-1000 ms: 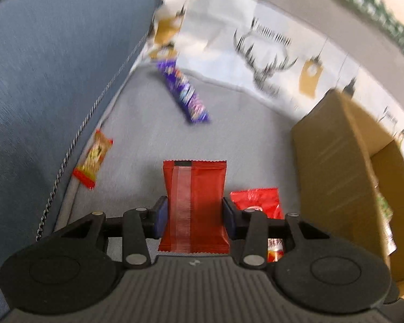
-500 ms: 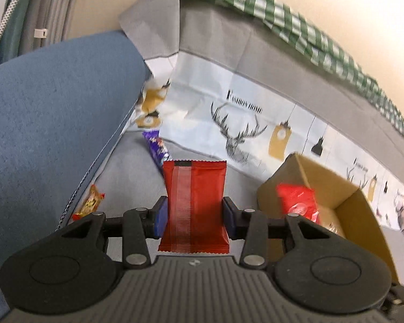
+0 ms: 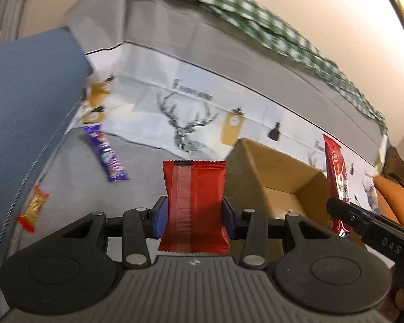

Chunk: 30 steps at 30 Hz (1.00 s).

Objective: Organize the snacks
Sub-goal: 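Carry the red wafer pack and spicy strip bag with both tools over the box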

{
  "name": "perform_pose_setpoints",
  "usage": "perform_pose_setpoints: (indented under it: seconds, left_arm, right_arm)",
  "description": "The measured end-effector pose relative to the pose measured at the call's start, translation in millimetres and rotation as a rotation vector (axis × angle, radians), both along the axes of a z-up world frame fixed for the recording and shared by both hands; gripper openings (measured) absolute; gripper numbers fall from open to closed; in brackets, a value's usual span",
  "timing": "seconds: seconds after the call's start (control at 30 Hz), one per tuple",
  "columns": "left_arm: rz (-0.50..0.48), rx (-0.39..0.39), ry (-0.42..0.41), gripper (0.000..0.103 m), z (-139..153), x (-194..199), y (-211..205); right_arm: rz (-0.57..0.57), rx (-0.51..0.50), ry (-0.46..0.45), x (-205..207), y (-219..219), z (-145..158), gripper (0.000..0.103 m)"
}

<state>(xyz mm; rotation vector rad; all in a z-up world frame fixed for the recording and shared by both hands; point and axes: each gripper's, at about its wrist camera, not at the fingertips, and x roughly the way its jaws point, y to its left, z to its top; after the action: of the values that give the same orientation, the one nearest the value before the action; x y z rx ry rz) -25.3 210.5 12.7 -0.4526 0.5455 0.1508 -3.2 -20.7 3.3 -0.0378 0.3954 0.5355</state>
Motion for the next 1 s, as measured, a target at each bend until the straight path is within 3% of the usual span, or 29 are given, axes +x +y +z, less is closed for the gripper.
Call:
perform_pose_setpoints:
  seconds: [0.2, 0.53, 0.77, 1.0]
  left_arm:
    - [-0.062, 0.031, -0.056, 0.047, 6, 18, -29]
    - [-0.142, -0.051, -0.159, 0.047, 13, 40, -62]
    - [-0.228, -0.065, -0.201, 0.047, 13, 52, -90]
    - [-0.315, 0.021, -0.214, 0.047, 12, 55, -120]
  right_arm:
    - [-0.065, 0.000, -0.042, 8, -30, -2, 0.046]
    - [-0.131, -0.112, -0.078, 17, -69, -16, 0.046]
    - [-0.219, -0.098, -0.045, 28, -102, -21, 0.046]
    - [-0.265, -0.078, -0.004, 38, -113, -26, 0.046]
